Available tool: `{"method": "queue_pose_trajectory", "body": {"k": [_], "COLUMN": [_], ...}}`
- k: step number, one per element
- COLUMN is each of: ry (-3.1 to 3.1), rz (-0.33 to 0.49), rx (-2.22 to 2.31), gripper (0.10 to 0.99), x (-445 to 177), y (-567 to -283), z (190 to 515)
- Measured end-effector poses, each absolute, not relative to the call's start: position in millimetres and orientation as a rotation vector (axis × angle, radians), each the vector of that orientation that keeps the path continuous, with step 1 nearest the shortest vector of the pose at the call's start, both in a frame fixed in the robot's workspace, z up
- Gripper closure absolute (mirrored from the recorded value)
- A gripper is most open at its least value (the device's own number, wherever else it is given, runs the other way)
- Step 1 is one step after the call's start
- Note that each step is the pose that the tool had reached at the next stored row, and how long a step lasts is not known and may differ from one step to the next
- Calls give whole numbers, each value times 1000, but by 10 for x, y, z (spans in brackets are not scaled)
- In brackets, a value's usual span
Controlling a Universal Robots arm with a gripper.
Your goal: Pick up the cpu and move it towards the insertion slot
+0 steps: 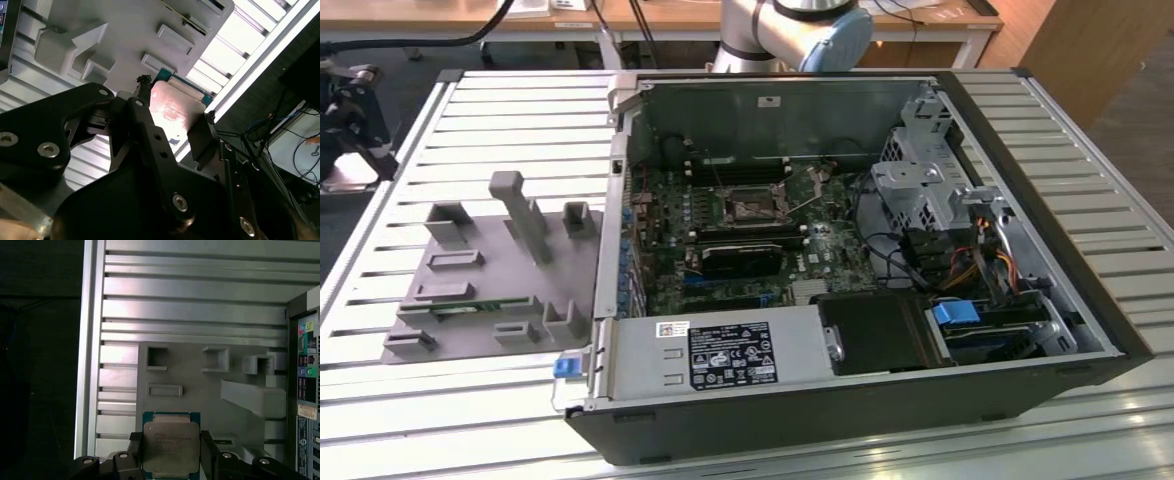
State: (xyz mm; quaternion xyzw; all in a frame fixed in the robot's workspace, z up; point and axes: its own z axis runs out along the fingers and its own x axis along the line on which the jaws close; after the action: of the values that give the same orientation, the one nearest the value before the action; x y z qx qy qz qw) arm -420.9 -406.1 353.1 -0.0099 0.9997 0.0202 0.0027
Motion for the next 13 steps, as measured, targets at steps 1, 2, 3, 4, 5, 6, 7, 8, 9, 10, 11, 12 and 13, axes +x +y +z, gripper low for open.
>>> {"method": "queue_pose_trajectory", "body": {"k": [1, 2, 3, 4, 5, 6, 7, 8, 9, 10, 11, 12, 13], "ry": [3135, 3135, 3135, 3135, 3135, 3135, 3135, 3135, 3135, 3135, 3135, 3135, 3135], "rz": [63, 63, 63, 63, 63, 63, 63, 63, 63, 63, 63, 63, 63], "rx": [-31, -31, -31, -31, -31, -31, -31, -31, -31, -31, -31, -31, -31], "gripper": [545, 545, 545, 545, 545, 545, 545, 545, 545, 545, 545, 545, 545], "x": [-4209, -4209, -4209, -4209, -4209, -4209, -4209, -4209, -4209, -4209, -4209, -4209, -4209], "y": [-4061, -4061, -4062, -4061, -4062, -4061, -4061, -4061, -4062, -4061, -4061, -4061, -4061], "z": [3550, 3570, 3589, 3608, 3627, 3648, 3668, 3687, 3705, 3726, 3748, 3769, 3789]}}
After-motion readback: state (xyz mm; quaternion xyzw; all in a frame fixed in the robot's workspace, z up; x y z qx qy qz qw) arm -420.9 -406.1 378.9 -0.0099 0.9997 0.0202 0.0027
